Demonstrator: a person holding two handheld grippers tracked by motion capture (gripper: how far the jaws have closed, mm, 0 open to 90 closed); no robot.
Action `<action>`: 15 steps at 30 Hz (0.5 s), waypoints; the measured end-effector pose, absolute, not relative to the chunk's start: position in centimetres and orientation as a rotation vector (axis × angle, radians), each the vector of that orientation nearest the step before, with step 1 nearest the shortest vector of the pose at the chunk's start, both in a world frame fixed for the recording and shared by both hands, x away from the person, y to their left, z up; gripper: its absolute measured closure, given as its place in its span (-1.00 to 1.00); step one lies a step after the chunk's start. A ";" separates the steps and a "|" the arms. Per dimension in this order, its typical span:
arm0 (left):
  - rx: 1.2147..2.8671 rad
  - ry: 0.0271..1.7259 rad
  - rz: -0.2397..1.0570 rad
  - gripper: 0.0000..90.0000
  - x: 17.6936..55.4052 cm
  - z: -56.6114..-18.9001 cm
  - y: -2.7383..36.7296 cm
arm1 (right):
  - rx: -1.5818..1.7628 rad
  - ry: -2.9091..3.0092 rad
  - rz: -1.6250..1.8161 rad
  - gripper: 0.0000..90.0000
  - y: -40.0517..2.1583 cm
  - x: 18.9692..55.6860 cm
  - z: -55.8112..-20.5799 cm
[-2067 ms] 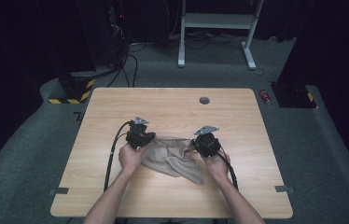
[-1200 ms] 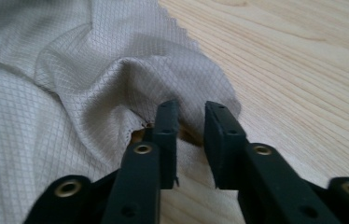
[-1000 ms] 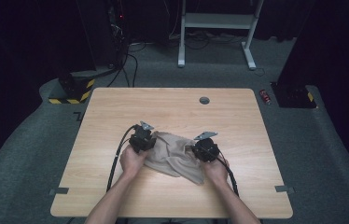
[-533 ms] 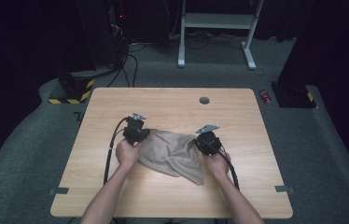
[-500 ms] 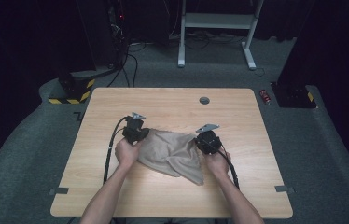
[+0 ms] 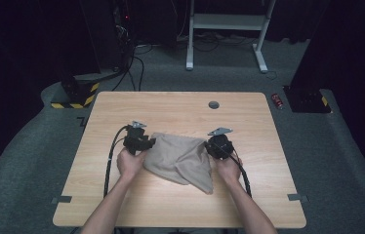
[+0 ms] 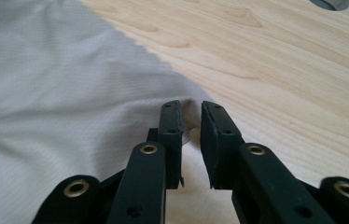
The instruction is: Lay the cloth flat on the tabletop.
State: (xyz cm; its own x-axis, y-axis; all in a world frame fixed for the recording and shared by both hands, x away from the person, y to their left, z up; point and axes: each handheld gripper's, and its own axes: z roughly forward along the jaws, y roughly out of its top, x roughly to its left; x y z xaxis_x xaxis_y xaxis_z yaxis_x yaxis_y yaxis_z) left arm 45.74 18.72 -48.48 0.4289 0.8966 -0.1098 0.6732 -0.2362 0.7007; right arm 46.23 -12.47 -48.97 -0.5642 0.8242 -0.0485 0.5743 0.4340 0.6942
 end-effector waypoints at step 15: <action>2.028 1.283 0.397 0.09 41.7 -50.7 18.6 | 1.116 2.432 0.854 0.99 -12.7 44.8 -51.0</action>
